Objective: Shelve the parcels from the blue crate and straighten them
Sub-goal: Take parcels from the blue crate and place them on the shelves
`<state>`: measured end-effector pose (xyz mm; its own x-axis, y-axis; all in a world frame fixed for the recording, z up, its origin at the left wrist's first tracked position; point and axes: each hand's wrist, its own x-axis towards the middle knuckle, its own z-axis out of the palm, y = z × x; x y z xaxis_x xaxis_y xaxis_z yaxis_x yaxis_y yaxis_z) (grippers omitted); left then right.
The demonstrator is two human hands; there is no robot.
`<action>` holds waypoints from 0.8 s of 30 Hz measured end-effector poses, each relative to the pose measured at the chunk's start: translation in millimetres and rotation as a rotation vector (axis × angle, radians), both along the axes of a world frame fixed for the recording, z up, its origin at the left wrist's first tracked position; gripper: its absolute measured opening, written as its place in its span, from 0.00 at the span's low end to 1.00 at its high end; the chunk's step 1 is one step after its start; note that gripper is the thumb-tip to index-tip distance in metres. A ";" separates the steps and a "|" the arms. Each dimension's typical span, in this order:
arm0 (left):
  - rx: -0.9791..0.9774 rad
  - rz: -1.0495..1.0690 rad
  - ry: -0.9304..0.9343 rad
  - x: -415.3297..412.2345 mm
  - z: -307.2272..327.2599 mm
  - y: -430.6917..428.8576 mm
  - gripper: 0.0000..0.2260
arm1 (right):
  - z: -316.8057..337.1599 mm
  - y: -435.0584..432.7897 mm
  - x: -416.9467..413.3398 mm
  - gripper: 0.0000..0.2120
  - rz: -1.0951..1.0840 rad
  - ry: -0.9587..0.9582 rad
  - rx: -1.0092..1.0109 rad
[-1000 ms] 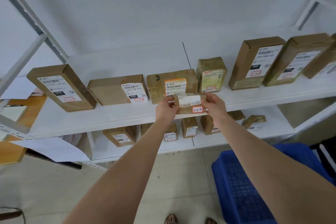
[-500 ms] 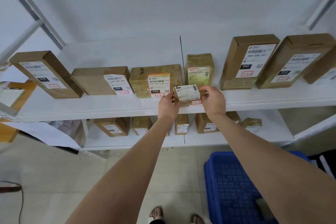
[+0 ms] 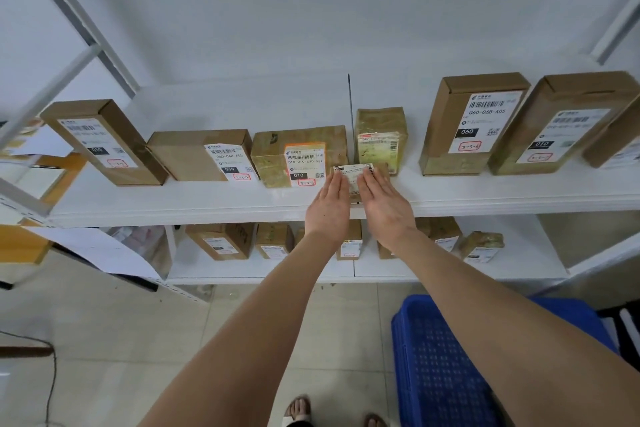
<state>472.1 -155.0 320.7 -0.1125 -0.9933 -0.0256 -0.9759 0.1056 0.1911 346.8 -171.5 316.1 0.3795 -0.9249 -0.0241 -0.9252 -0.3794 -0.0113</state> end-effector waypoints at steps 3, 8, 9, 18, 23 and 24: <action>0.026 -0.004 0.003 0.7 3.9 -5.0 0.35 | 0.4 -4.1 2.1 0.32 -0.018 -0.012 0.023; 0.065 -0.007 0.000 2.7 8.3 -16.1 0.37 | -1.0 -12.0 6.2 0.32 -0.043 -0.040 0.027; 0.073 -0.007 -0.005 3.2 8.9 -18.3 0.37 | -1.3 -13.5 6.7 0.32 -0.048 -0.043 0.030; 0.091 0.001 -0.013 3.0 8.5 -31.7 0.36 | -1.0 -25.7 7.2 0.30 -0.048 -0.074 0.050; 0.113 0.007 -0.031 3.1 12.6 -32.2 0.36 | -0.1 -25.8 6.5 0.30 -0.047 -0.072 0.040; 0.120 0.006 -0.039 3.0 15.6 -31.8 0.36 | 1.1 -25.9 6.2 0.30 -0.047 -0.072 0.040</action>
<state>475.1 -186.8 336.3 -0.1027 -0.9835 -0.1487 -0.9834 0.0779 0.1641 353.0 -197.3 317.2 0.3376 -0.9406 -0.0358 -0.9383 -0.3332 -0.0927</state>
